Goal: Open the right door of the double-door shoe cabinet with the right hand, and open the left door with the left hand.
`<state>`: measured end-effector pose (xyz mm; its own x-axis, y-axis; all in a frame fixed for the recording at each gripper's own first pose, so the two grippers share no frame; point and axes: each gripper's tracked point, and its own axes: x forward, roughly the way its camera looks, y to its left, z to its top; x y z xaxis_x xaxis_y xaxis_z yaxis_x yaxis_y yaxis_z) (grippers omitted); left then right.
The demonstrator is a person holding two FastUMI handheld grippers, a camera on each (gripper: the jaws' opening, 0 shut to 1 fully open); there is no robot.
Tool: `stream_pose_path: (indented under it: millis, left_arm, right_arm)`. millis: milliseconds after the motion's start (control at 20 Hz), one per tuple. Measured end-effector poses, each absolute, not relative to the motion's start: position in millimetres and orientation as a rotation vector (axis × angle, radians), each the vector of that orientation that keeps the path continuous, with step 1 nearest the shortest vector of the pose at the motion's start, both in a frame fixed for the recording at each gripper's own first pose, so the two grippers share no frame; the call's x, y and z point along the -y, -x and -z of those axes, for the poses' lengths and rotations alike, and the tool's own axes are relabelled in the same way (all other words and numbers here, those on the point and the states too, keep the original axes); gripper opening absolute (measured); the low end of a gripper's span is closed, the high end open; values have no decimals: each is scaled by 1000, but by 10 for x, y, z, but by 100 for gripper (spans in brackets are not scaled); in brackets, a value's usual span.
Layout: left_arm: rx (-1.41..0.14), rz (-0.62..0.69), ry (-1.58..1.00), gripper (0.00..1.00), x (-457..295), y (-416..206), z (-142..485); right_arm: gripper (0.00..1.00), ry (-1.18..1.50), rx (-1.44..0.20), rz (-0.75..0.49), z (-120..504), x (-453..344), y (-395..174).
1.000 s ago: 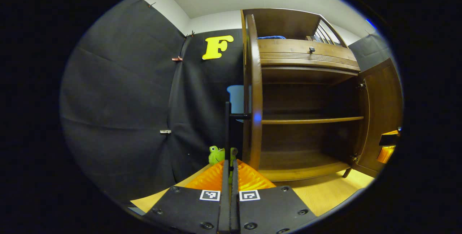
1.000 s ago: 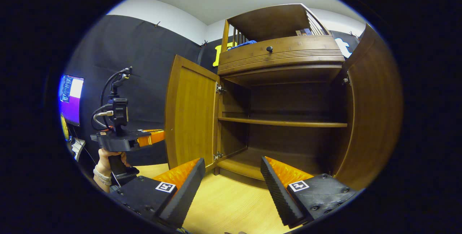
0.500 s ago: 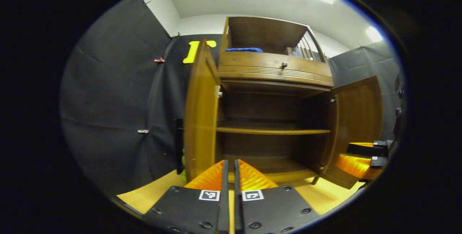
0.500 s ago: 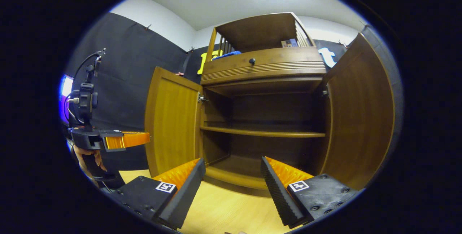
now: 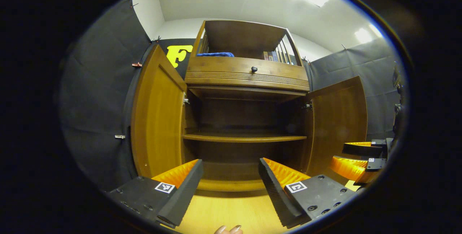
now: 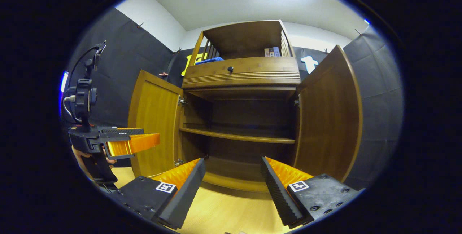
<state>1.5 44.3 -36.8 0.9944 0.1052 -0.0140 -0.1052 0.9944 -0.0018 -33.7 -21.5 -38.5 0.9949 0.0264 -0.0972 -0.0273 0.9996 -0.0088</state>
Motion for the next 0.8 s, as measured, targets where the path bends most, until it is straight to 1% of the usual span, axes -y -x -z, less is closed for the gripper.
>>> stream_pose_path:
  millis: [50, 100, 300, 350, 650, 700, 750, 800]
  left_arm:
    - [-13, -99, 1, 96, -397, -34, 362]
    - [-10, -90, 1, 96, -341, -56, 349]
    - [3, -46, 17, 96, -104, -111, 313]
    - [5, -44, 16, 96, -81, -120, 311]
    - [0, -47, 3, 94, 2, -134, 327]
    - [1, -46, 4, 94, 1, -123, 325]
    - [3, -44, 6, 94, 0, -126, 323]
    - [6, -43, 10, 94, 2, -122, 306]
  right_arm:
    - [99, 14, -96, -15, 367, 279, 360]
    - [97, 17, -95, -6, 357, 325, 383]
    - [97, 22, -96, 13, 337, 469, 468]
    - [99, 22, -96, 16, 336, 504, 484]
    - [99, 12, -97, 26, 262, 641, 546]
    - [97, 11, -97, 24, 261, 643, 551]
    - [99, 11, -98, 22, 262, 640, 555]
    - [99, 11, -98, 21, 265, 641, 568]
